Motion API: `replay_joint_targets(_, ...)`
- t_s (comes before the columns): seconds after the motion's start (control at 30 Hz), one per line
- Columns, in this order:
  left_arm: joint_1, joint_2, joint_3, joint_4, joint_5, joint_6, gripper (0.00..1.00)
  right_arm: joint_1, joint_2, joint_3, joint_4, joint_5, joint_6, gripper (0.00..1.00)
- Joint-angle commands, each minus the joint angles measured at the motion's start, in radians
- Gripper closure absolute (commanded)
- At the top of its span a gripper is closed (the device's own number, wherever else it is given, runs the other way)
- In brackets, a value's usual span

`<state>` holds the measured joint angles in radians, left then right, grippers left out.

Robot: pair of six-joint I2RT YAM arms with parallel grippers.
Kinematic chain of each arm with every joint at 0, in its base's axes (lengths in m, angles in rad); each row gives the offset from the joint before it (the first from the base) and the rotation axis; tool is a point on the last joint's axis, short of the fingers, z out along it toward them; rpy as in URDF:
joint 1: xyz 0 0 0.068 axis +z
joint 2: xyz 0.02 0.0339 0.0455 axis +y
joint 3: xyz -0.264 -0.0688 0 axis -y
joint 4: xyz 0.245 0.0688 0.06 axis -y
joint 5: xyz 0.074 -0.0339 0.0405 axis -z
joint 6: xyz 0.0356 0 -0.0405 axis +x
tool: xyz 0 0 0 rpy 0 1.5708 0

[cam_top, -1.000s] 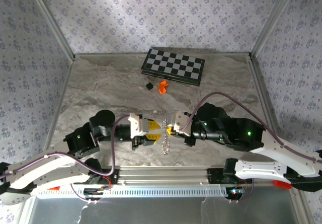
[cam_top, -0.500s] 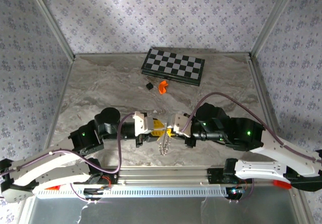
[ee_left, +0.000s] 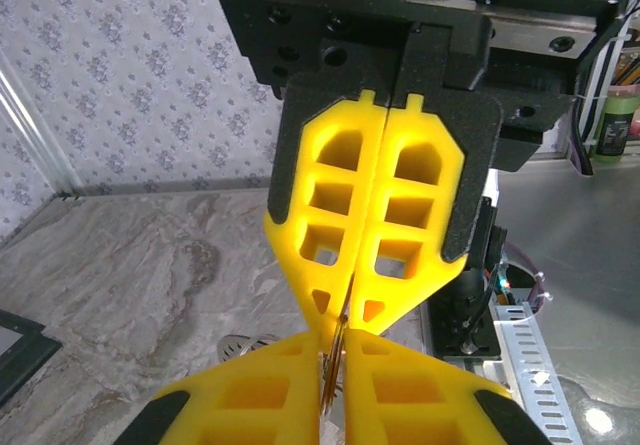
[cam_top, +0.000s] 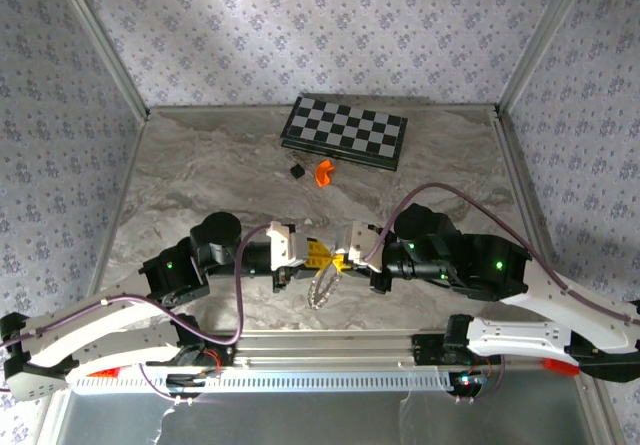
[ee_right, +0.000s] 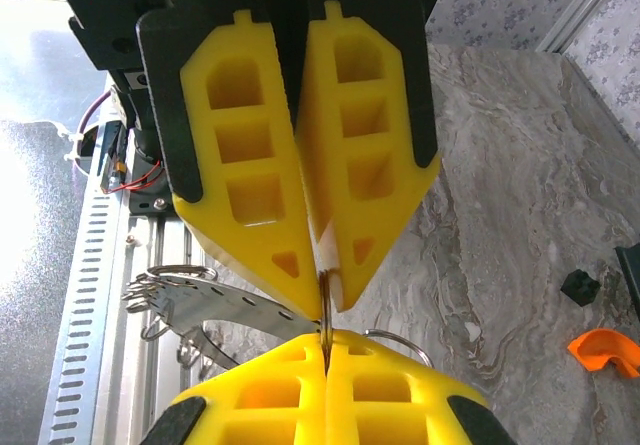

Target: Put the keys on the keyring

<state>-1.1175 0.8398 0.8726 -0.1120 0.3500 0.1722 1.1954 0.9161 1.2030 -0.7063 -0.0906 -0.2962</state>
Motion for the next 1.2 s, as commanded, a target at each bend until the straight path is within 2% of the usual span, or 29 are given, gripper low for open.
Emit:
replay_joint_targets(0.0, 0.002, 0.002, 0.019, 0.036, 0.015, 0.014, 0.89, 0.000, -0.018, 0.001, 0.052, -0.035, 0.012, 1.00)
replay_joint_targets(0.17, 0.002, -0.013, 0.013, 0.040, 0.032, 0.014, 1.00, 0.000, -0.016, 0.000, 0.059, -0.037, 0.015, 1.00)
replay_joint_targets(0.3, 0.002, -0.038, -0.013, 0.090, 0.042, -0.006, 1.00, 0.000, -0.019, 0.007, 0.066, -0.038, 0.028, 1.00)
replay_joint_targets(0.33, 0.002, -0.046, -0.021, 0.107, 0.046, -0.014, 1.00, 0.001, -0.022, 0.008, 0.072, -0.037, 0.036, 0.98)
replay_joint_targets(0.47, 0.002, -0.075, -0.061, 0.187, 0.061, -0.056, 1.00, 0.003, -0.044, -0.002, 0.101, -0.038, 0.069, 0.74)
replay_joint_targets(0.53, 0.002, -0.093, -0.081, 0.228, 0.072, -0.078, 1.00, 0.003, -0.063, -0.042, 0.142, -0.037, 0.087, 0.70)
replay_joint_targets(0.9, 0.002, -0.149, -0.122, 0.315, 0.107, -0.138, 1.00, 0.003, -0.103, -0.086, 0.197, -0.094, 0.132, 0.64)
replay_joint_targets(1.17, 0.002, -0.152, -0.119, 0.316, 0.116, -0.148, 1.00, 0.003, -0.128, -0.138, 0.265, -0.147, 0.141, 0.66)
